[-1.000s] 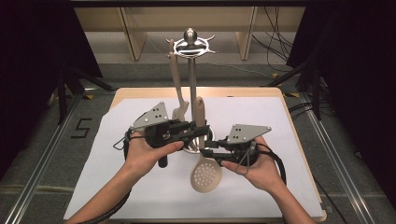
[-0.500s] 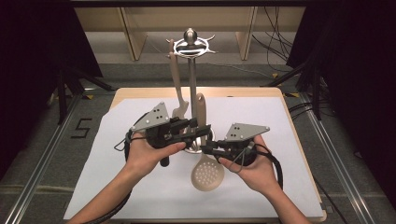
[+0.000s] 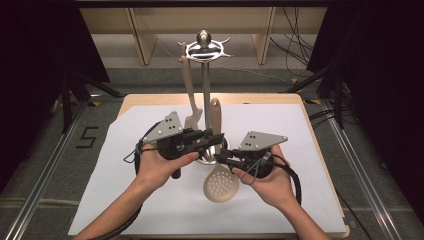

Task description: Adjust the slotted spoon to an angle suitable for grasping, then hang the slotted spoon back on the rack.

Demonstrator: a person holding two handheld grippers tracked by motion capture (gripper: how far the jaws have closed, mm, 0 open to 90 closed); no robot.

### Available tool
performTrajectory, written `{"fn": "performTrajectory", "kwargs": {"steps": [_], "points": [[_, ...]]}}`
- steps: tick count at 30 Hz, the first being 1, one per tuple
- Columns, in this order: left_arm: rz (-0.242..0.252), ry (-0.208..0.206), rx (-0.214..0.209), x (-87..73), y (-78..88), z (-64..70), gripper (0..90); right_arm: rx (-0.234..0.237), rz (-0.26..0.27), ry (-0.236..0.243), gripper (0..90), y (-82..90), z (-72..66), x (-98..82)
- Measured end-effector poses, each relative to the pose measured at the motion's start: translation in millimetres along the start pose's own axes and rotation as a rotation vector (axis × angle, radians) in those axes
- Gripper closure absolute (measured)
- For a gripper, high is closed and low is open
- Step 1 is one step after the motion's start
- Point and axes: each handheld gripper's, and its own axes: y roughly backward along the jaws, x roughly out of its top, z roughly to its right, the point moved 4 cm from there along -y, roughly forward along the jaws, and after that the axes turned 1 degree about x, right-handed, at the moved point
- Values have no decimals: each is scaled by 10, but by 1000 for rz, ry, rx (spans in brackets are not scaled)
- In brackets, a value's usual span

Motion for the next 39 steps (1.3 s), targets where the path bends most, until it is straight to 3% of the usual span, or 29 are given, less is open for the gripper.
{"fn": "performTrajectory", "kwargs": {"steps": [2,5,6,9,11,13,14,15,17,18,20,21,23,24,25,26,27,28,29,31,33,34,37,38,39], "points": [[-8,-11,-14,12,-4,-3,756,6,15,-10,765,-17,-8,1],[-17,-27,-13,26,-3,-52,757,-14,29,15,632,6,21,3],[-19,-28,-13,31,1,-72,757,5,23,-7,627,22,10,-10],[-23,-34,-14,48,19,-118,757,-34,40,26,596,108,64,-47],[-23,-40,-11,62,26,-136,757,-39,23,5,582,170,82,-91],[-21,-46,-15,75,26,-147,757,-68,21,9,580,241,136,-138],[-21,-45,-16,81,24,-153,757,-107,29,15,579,280,182,-162],[-22,-44,-15,88,23,-161,757,-103,27,6,579,304,211,-191],[-19,-46,-18,103,20,-175,757,-145,14,-6,579,361,281,-262],[-18,-46,-16,108,21,-179,757,-152,0,-49,579,397,299,-310],[-18,-51,-19,118,28,-191,757,-170,9,-65,579,436,348,-362],[-2,-92,-25,140,18,-226,757,-184,11,-78,580,459,381,-397],[-11,-66,-18,131,32,-223,757,-203,25,-119,583,479,406,-446],[-11,-59,-13,133,38,-227,757,-205,25,-91,583,489,439,-457],[-8,-58,-6,136,47,-235,757,-194,12,-122,583,500,429,-475],[-7,-56,-2,140,56,-237,757,-215,35,-89,582,502,450,-479],[-6,-54,3,145,64,-238,757,-196,6,-109,583,528,427,-491],[-6,-55,6,151,72,-241,757,-191,13,-103,583,533,419,-490],[-4,-56,7,156,77,-244,757,-189,16,-127,583,544,393,-494],[1,-53,6,168,89,-260,757,-184,17,-99,582,558,410,-498],[-4,-47,6,171,92,-286,757,-189,11,-124,582,562,400,-518],[-9,-48,6,171,91,-301,757,-202,21,-100,582,556,427,-520],[-20,-59,6,178,102,-348,757,-193,17,-115,583,543,423,-528],[-22,-61,6,182,107,-361,757,-204,17,-142,583,541,403,-532],[-22,-51,10,185,110,-365,757,-210,13,-105,583,544,435,-536]]}}
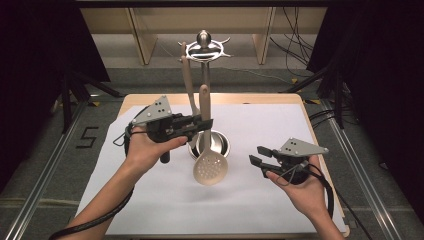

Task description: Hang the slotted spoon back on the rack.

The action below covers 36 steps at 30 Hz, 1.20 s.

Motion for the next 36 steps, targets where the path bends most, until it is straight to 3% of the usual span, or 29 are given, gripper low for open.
{"fn": "performTrajectory", "kwargs": {"steps": [1,3,6,10,11,13,15,17,18,19,24,32,36], "points": [[0,13,4,3,4,-2,757,10,-12,-10,583,-2,-7,-8],[5,-3,0,23,4,-35,757,8,-8,12,583,-21,15,-28],[-6,-6,1,41,-28,-69,757,2,-25,-26,585,-35,31,-74],[-8,-17,-4,84,-83,-99,757,-6,-50,-16,585,-40,82,-130],[-7,-14,-6,93,-95,-105,757,-5,-41,-9,585,-38,99,-128],[-7,-13,-5,104,-110,-120,757,-14,-48,-42,585,-8,92,-129],[-6,-9,-8,113,-124,-131,757,-24,-15,-27,585,-19,112,-118],[-8,-7,-5,116,-128,-135,757,-22,-47,-42,584,11,105,-115],[-9,-8,-4,118,-129,-136,757,-28,-29,-7,584,3,130,-105],[-10,-10,-4,121,-127,-137,757,-22,-43,-48,584,7,84,-113],[-6,-13,-2,155,-109,-148,757,-32,-26,-4,584,10,92,-113],[-1,-10,2,217,-93,-173,757,-23,-46,-28,583,24,90,-120],[-3,-15,0,235,-107,-174,757,-39,-14,-15,581,-10,104,-123]]}}
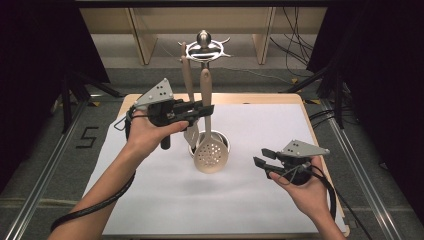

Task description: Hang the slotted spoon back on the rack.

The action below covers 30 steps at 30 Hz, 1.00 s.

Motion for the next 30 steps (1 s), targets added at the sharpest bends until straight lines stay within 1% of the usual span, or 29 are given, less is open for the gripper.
{"fn": "performTrajectory", "kwargs": {"steps": [1,2,4,5,7,8,10,11,12,13,14,15,17,18,19,20,21,22,23,25,26,27,29,30], "points": [[0,0,0,3,-2,-1,757,9,-30,-19,580,17,-14,-12],[1,1,-1,7,-6,-1,757,6,-26,-24,580,12,-17,-14],[2,2,-1,14,-10,-3,757,4,-21,-7,579,9,4,-16],[1,1,-1,17,-12,-3,757,6,-26,-8,579,13,5,-16],[-2,1,0,24,-15,-6,757,5,-22,-10,579,13,7,-15],[-4,0,-1,29,-17,-9,757,5,-26,-28,579,17,-11,-17],[-3,-1,-1,44,-27,-18,757,11,-35,-23,579,24,-3,-16],[-3,-1,-1,49,-30,-21,757,6,-22,-10,579,12,6,-13],[-4,-1,-3,55,-34,-24,757,3,-16,-13,578,5,2,-13],[-5,-57,1,73,-38,-67,757,8,-24,-8,577,8,5,-14],[-6,-68,-1,79,-41,-76,757,15,-37,-23,578,10,-7,-20],[-6,-67,-3,80,-46,-79,757,3,-13,-12,577,-8,2,-16],[-14,-60,-1,73,-52,-91,757,5,-15,-15,577,-7,1,-16],[-13,-69,-2,74,-57,-105,757,5,-20,-22,577,-4,-9,-16],[-15,-60,0,68,-60,-109,757,9,-33,-13,577,7,-1,-15],[-17,-67,1,66,-62,-127,757,8,-28,-10,577,2,0,-14],[-18,-58,0,59,-64,-138,757,10,-24,-21,577,-3,-10,-15],[-19,-45,2,52,-66,-142,757,10,-27,-20,577,-3,-11,-18],[-21,-65,-1,53,-68,-166,757,10,-26,-21,577,-5,-12,-18],[-20,-42,-3,41,-73,-171,757,11,-26,-20,577,-6,-11,-17],[-21,-40,0,39,-72,-178,756,11,-25,-21,577,-6,-11,-17],[-22,-34,-2,35,-73,-184,757,12,-25,-22,577,-6,-12,-16],[-20,-35,-8,33,-74,-204,756,11,-25,-21,577,-7,-11,-16],[-21,-36,-10,32,-76,-214,756,9,-23,-8,577,-7,-1,-14]]}}
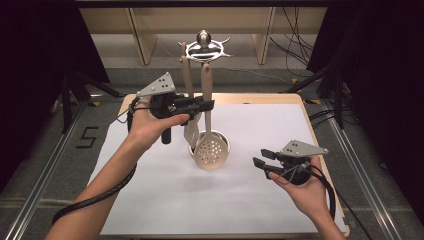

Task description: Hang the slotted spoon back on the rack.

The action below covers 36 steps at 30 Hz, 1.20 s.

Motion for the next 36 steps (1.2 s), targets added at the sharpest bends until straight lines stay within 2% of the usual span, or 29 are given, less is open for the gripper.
{"fn": "performTrajectory", "kwargs": {"steps": [2,3,7,11,17,18,19,20,22,23,24,25,26,28,31,32,35,36], "points": [[-1,13,0,-2,-3,-14,756,2,1,-14,577,-4,-12,-3],[2,97,-6,-15,-5,26,756,7,5,-13,577,-9,-12,-2],[8,109,-10,-22,-5,1,752,21,-11,-25,577,-6,-23,-10],[25,144,-9,-38,-5,-29,743,7,-21,-13,577,6,-9,-17],[48,190,6,-60,5,-69,721,7,-22,-14,577,9,-12,-24],[52,197,12,-66,4,-75,718,9,-21,0,576,7,-2,-25],[51,199,20,-75,3,-82,716,9,-22,-13,576,6,-13,-29],[55,212,26,-84,0,-87,714,1,-4,-14,576,-11,-14,-31],[59,235,33,-99,-2,-103,707,7,-9,-3,575,-14,-10,-34],[66,245,37,-101,-4,-106,702,13,-29,-8,575,2,-15,-38],[67,245,43,-103,-5,-105,700,21,-38,-21,574,3,-27,-42],[70,244,47,-105,-5,-103,698,17,-34,-9,574,-1,-21,-45],[73,244,51,-109,-3,-102,696,21,-41,-38,574,2,-45,-51],[77,240,70,-117,9,-94,675,12,-26,-27,573,2,-30,-47],[81,201,112,-126,51,-71,603,10,-26,-22,571,8,-23,-49],[82,180,133,-133,80,-57,589,8,-24,-5,571,8,-8,-47],[86,145,178,-155,166,-18,545,7,-25,-13,567,9,-12,-51],[84,133,199,-169,205,-5,536,12,-37,-30,565,14,-26,-57]]}}
